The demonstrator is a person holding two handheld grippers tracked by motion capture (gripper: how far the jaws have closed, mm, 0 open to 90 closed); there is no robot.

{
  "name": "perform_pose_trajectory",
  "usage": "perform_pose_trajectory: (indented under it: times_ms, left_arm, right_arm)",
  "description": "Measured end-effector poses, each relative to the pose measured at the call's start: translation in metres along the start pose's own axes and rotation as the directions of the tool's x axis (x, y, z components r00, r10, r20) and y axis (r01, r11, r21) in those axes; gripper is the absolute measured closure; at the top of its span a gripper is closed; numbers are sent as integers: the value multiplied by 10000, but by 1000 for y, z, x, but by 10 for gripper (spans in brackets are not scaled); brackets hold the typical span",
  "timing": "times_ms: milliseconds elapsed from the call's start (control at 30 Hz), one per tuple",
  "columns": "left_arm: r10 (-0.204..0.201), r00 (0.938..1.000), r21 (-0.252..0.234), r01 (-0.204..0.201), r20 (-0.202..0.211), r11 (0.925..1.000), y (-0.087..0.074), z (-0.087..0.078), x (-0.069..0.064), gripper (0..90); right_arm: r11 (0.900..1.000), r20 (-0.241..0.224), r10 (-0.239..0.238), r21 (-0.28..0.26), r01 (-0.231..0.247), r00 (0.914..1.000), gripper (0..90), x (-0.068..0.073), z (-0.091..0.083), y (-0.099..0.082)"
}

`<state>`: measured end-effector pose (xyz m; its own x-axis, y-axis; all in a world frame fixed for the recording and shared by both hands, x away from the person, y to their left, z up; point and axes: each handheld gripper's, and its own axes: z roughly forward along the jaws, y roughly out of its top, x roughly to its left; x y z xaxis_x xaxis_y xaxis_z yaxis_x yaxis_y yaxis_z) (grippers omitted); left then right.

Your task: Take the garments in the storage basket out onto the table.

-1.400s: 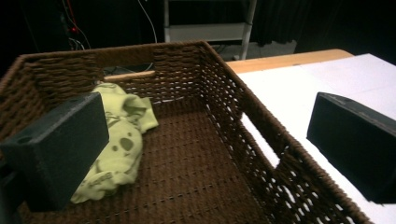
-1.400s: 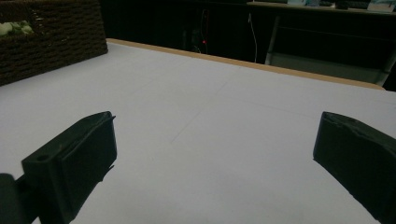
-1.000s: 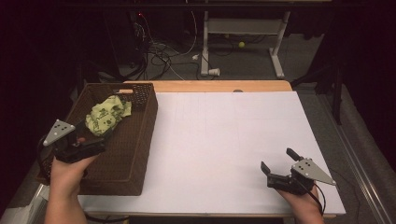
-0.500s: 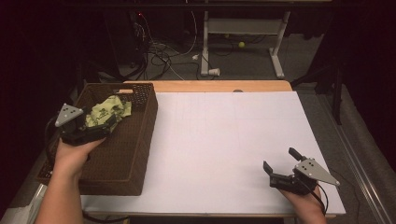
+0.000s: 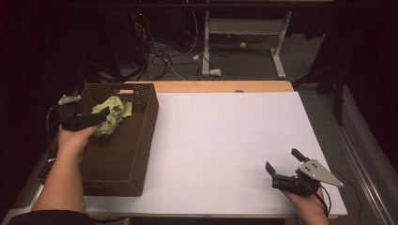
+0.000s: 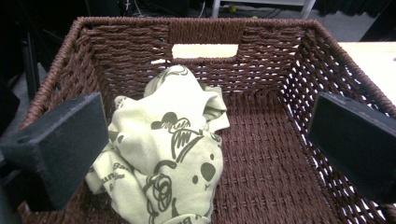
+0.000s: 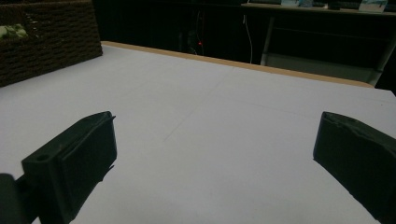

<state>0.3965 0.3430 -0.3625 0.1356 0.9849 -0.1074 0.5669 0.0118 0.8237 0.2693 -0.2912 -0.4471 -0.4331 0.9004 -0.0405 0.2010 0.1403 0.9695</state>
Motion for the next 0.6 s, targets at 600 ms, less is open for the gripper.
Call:
perform_pose_trajectory:
  times_ms: [600]
  left_arm:
    - [875, 9962, 742, -876, 43, 9934, 26, 17, 15, 0]
  right_arm:
    - [10000, -38, -9, 76, 9, 10000, 4, 2, 0, -1]
